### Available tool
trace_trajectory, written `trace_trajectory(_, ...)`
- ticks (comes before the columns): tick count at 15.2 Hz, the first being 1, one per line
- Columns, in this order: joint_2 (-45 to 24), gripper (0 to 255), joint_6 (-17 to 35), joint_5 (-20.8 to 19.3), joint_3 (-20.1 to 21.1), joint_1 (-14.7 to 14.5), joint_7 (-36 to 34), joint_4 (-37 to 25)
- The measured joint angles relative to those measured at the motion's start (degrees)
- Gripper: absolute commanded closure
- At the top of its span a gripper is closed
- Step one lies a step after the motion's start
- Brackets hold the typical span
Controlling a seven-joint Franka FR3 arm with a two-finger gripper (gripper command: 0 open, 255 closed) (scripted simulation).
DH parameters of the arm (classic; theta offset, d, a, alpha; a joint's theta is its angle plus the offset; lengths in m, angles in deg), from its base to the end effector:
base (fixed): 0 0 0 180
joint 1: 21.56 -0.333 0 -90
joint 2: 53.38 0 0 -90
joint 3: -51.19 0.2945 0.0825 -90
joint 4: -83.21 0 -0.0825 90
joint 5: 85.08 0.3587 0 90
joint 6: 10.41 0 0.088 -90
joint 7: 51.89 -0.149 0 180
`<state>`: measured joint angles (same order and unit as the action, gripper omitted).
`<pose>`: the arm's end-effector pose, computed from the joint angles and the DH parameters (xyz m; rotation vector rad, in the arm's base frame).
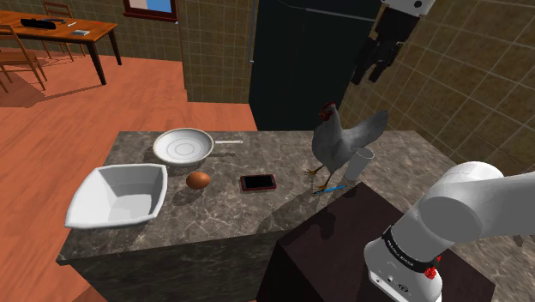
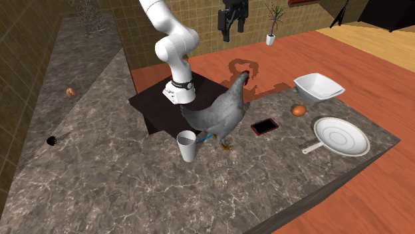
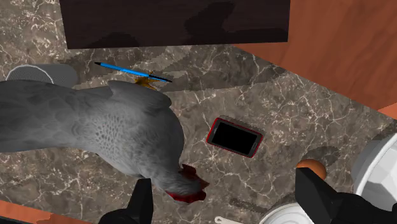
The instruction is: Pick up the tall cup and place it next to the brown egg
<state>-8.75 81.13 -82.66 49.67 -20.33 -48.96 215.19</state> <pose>0.3048 -0.0103 0.5575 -3.0819 -0.0162 -0.1167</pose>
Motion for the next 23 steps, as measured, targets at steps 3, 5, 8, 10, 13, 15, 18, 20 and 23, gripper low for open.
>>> trace_trajectory(3, -0.2, 0, 1.3, -0.6, -1.0, 0.4, 1.0, 1.7)
trace_trajectory(5, -1.1, 0, 2.8, -1.6, -3.0, 1.2, 2.9, 3.1)
trace_trajectory(8, -2.8, 0, 5.7, -3.1, -5.7, 2.3, 5.5, 5.6)
trace_trajectory(10, -4.1, 0, 7.7, -4.1, -7.5, 3.0, 7.1, 7.2)
trace_trajectory(13, -6.3, 0, 10.5, -5.6, -10.3, 4.2, 9.8, 9.1)
trace_trajectory(15, -9.1, 0, 13.4, -6.6, -12.6, 5.0, 11.9, 10.1)
trace_trajectory(18, -13.1, 0, 16.7, -7.8, -15.6, 6.0, 14.7, 10.6)
trace_trajectory(20, -15.7, 0, 18.6, -8.3, -17.4, 6.5, 16.4, 10.6)
trace_trajectory(23, -20.4, 0, 22.0, -8.9, -20.4, 7.3, 19.4, 10.6)
